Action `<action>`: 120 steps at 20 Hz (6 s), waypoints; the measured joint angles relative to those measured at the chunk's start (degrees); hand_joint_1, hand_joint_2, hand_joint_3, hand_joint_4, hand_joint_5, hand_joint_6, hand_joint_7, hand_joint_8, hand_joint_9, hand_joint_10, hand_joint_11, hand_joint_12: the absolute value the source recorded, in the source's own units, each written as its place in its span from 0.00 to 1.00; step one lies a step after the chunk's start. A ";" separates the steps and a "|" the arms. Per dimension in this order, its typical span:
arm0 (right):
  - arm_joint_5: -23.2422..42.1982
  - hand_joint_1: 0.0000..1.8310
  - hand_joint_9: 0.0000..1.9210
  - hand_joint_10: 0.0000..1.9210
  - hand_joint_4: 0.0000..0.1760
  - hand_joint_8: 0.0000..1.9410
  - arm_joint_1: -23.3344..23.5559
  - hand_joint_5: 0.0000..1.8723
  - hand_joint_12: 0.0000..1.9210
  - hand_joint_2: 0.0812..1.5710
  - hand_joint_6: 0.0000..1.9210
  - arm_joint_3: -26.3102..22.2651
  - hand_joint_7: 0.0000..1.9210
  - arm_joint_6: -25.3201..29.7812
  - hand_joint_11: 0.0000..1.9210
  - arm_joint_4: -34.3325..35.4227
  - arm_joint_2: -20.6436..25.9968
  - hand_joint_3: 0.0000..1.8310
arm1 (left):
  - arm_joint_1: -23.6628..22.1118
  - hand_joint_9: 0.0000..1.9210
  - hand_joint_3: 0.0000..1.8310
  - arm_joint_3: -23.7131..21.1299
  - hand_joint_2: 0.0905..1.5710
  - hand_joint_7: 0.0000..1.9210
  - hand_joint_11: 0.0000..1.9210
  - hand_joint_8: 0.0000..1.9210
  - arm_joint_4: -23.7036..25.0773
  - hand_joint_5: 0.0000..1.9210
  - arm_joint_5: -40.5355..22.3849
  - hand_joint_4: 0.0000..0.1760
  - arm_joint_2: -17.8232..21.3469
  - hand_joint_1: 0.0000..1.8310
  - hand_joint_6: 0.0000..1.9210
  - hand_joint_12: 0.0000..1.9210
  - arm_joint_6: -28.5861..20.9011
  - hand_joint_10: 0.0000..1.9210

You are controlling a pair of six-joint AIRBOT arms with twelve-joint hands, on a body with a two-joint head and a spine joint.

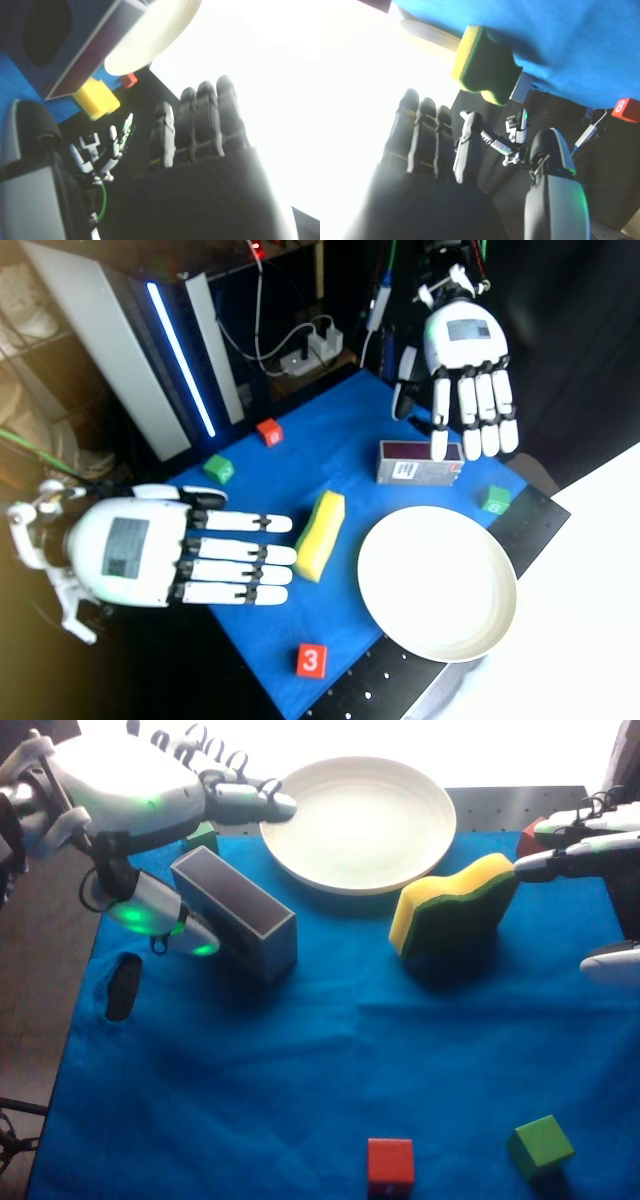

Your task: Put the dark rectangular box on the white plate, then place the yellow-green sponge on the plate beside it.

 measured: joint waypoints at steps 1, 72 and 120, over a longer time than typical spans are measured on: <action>-0.17 0.41 0.10 0.00 0.75 0.00 0.00 0.23 0.27 0.65 0.00 0.00 0.12 0.00 0.00 0.00 0.00 0.00 | 0.00 0.15 0.00 0.46 0.49 0.12 0.03 0.01 0.00 0.10 0.72 0.76 -0.50 0.47 0.00 0.43 0.00 0.01; -11.15 0.57 0.39 0.02 0.00 0.01 12.26 0.45 0.58 0.58 0.01 12.66 0.43 2.14 0.08 -6.19 -13.49 0.00 | 2.58 0.02 0.00 7.93 0.52 0.06 0.00 0.00 -15.69 0.09 -19.61 0.92 -6.10 0.48 0.00 0.20 -7.85 0.00; -19.23 0.46 0.32 0.26 0.13 0.09 21.64 0.33 0.67 0.62 0.02 27.47 0.39 4.31 0.18 -1.33 -29.35 0.00 | 16.72 0.03 0.00 -3.19 0.57 0.05 0.02 0.00 -27.85 0.04 -32.50 0.87 2.91 0.48 0.00 0.03 -3.63 0.00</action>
